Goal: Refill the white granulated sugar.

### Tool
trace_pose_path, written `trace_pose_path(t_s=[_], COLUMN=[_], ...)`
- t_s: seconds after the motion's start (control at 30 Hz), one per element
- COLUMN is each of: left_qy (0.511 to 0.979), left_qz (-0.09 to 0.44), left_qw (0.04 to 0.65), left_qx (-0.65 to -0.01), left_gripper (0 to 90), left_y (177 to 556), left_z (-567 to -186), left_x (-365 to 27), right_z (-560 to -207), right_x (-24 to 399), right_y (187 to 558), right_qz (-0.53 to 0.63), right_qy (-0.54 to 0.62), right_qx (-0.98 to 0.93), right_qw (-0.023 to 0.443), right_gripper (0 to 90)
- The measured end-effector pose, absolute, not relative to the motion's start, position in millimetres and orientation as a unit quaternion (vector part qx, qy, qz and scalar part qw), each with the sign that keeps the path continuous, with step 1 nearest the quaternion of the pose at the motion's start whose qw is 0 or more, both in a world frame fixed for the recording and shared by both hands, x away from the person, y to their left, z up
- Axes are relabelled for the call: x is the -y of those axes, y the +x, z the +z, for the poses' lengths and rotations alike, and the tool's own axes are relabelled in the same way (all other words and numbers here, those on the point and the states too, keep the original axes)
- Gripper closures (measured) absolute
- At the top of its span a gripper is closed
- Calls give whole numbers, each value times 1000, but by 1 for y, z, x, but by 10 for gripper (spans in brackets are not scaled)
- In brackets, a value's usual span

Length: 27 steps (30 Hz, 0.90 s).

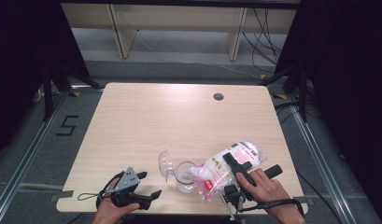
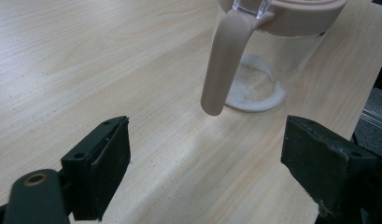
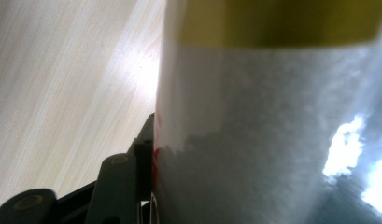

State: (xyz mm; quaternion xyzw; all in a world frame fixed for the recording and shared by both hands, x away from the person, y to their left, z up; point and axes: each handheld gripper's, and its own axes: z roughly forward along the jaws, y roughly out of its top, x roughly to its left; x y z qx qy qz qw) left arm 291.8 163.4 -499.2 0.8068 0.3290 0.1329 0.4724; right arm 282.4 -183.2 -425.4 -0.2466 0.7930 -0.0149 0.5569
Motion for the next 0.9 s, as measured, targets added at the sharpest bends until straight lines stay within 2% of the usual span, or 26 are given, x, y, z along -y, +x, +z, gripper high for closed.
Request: trace_pose_path(t_s=[0.9], left_qy=[805], left_qz=[132], left_qw=[475], left_qx=[-330], left_gripper=[154], left_y=[292], left_z=[-499], left_x=[-163], right_z=[-425], right_x=[184], right_y=[282], right_qz=[-14], right_qy=[-246], right_qx=[-790], right_qw=[561], right_gripper=[513])
